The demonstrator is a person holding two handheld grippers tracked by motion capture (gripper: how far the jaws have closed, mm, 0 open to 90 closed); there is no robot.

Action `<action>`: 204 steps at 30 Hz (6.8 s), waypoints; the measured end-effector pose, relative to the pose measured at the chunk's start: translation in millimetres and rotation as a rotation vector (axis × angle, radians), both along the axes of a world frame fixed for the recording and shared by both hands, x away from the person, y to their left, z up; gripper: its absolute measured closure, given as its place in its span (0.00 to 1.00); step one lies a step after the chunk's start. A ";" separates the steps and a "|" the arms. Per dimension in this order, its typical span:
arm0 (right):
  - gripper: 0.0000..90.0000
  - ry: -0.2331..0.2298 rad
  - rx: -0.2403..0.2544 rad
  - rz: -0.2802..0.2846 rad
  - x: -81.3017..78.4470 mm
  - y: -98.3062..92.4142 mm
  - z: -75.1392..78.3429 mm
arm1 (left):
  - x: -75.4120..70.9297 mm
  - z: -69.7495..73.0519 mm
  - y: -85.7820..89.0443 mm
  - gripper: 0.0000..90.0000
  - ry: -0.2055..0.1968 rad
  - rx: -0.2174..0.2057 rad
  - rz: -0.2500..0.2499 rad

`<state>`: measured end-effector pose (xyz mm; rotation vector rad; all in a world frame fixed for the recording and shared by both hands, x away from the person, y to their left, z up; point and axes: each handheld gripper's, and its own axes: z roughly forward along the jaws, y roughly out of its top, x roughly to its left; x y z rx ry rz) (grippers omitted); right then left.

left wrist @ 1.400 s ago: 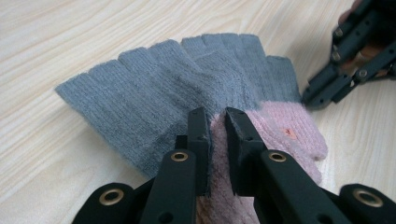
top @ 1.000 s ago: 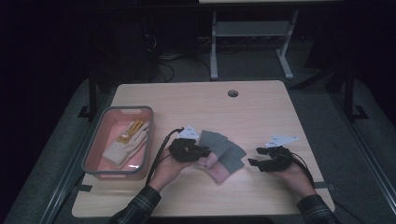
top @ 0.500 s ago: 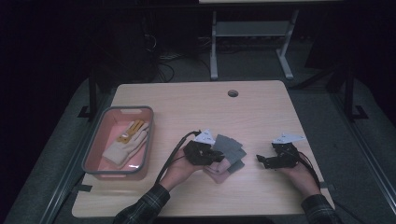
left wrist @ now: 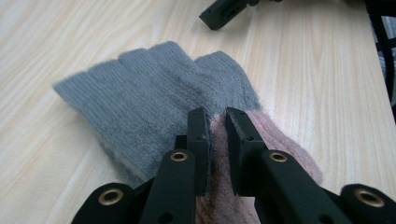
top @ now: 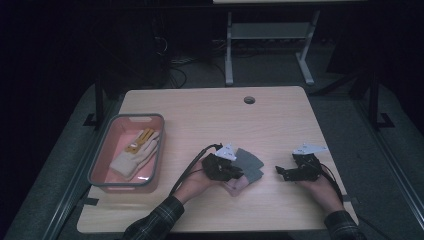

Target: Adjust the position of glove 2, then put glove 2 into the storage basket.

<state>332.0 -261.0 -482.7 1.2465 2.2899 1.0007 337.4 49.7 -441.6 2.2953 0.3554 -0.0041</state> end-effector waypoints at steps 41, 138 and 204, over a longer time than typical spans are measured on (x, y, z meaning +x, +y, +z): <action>0.15 0.002 0.000 -0.002 -2.0 0.0 0.0 | 12.9 -23.9 5.0 0.18 0.170 0.022 0.185; 0.13 0.008 0.006 0.030 3.5 3.9 0.0 | 43.1 54.8 288.6 0.26 0.093 0.052 0.770; 0.13 0.007 0.003 0.035 2.8 3.9 0.0 | -4.6 -32.5 55.7 0.14 -0.082 0.104 0.316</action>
